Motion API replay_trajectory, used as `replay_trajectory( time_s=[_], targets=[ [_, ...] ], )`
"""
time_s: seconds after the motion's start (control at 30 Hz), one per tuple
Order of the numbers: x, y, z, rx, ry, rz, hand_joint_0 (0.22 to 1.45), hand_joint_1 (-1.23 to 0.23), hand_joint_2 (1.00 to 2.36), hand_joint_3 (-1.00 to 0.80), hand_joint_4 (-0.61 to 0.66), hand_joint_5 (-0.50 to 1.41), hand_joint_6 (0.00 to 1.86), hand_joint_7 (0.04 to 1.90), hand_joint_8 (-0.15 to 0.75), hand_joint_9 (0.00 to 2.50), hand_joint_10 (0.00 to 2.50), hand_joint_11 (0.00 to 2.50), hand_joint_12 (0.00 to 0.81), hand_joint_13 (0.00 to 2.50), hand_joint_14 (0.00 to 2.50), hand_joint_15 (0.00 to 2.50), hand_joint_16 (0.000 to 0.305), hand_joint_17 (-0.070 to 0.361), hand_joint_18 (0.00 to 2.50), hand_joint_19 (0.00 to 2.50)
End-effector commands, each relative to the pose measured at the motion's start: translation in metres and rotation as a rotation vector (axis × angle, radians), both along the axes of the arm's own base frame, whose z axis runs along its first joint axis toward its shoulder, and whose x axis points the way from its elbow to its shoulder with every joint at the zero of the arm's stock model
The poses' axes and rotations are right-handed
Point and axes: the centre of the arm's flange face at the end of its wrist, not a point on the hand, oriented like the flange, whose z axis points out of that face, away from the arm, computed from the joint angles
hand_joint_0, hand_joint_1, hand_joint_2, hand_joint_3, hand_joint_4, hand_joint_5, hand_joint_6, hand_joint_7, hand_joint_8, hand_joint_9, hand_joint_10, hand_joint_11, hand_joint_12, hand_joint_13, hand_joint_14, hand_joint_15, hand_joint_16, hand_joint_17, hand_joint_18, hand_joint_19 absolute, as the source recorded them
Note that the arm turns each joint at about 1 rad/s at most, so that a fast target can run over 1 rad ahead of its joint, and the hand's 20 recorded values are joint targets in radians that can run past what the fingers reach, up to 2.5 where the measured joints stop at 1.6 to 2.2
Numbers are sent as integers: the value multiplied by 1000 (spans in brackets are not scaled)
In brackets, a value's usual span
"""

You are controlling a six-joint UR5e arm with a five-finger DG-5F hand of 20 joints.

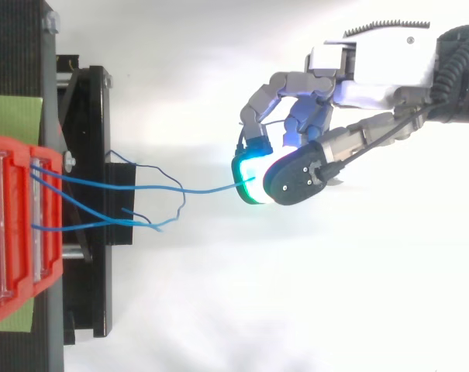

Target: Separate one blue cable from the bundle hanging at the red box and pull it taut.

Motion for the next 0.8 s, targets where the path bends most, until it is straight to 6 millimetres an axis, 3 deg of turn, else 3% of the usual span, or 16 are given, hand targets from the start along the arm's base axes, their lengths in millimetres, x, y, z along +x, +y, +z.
replay_trajectory(
  time_s=[0.0,0.77],
  targets=[
    [1,0,1,0,-5,0,743,-610,1000,-500,-36,-228,1008,972,259,936,740,1305,265,1336,3,1594,48,107,882,933],
    [0,0,2,0,-7,0,745,-614,1000,-500,-42,-228,1007,983,258,932,713,1323,265,1325,4,1602,48,107,874,929]
  ],
)
